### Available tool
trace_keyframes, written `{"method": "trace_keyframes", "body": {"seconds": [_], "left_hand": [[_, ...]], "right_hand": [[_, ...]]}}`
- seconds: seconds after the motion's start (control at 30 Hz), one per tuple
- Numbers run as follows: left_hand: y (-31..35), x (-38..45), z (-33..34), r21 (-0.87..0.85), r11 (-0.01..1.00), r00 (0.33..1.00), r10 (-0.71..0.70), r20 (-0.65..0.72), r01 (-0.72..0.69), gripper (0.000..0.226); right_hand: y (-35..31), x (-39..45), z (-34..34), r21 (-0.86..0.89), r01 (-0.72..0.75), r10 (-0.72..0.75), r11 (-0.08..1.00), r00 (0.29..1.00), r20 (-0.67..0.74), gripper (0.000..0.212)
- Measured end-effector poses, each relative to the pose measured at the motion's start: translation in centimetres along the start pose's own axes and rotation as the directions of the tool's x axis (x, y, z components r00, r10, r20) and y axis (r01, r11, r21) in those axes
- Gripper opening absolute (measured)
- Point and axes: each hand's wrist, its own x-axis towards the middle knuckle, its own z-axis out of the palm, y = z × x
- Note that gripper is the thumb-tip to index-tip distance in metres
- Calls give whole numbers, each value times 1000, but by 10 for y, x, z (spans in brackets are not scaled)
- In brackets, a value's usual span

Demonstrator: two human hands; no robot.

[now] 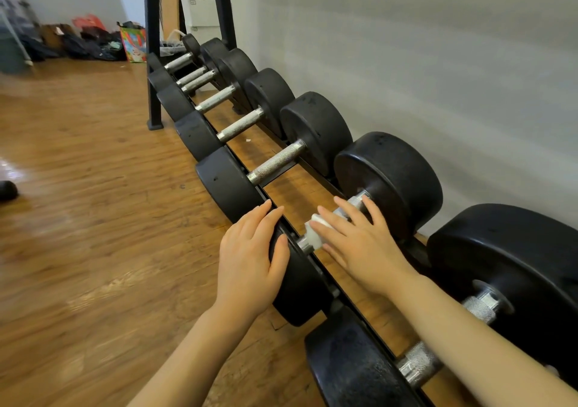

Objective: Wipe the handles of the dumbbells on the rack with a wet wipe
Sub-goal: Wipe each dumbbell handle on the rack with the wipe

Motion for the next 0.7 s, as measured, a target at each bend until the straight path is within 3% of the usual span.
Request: {"method": "trace_keyframes", "body": {"seconds": [0.27, 0.63, 0.7], "left_hand": [[1, 0, 0, -1, 1000, 1000, -10, -2, 10, 51], [-2, 0, 0, -5, 1000, 1000, -13, 4, 13, 52], [-2, 0, 1, -7, 1000, 1000, -9, 1, 9, 51]], "right_hand": [[-10, -1, 1, 1, -6, 6, 1000, 999, 36, 50], [-5, -7, 1, -44, 177, -170, 983, 977, 130, 57], [-2, -7, 0, -47, 134, -128, 990, 986, 109, 54]]}}
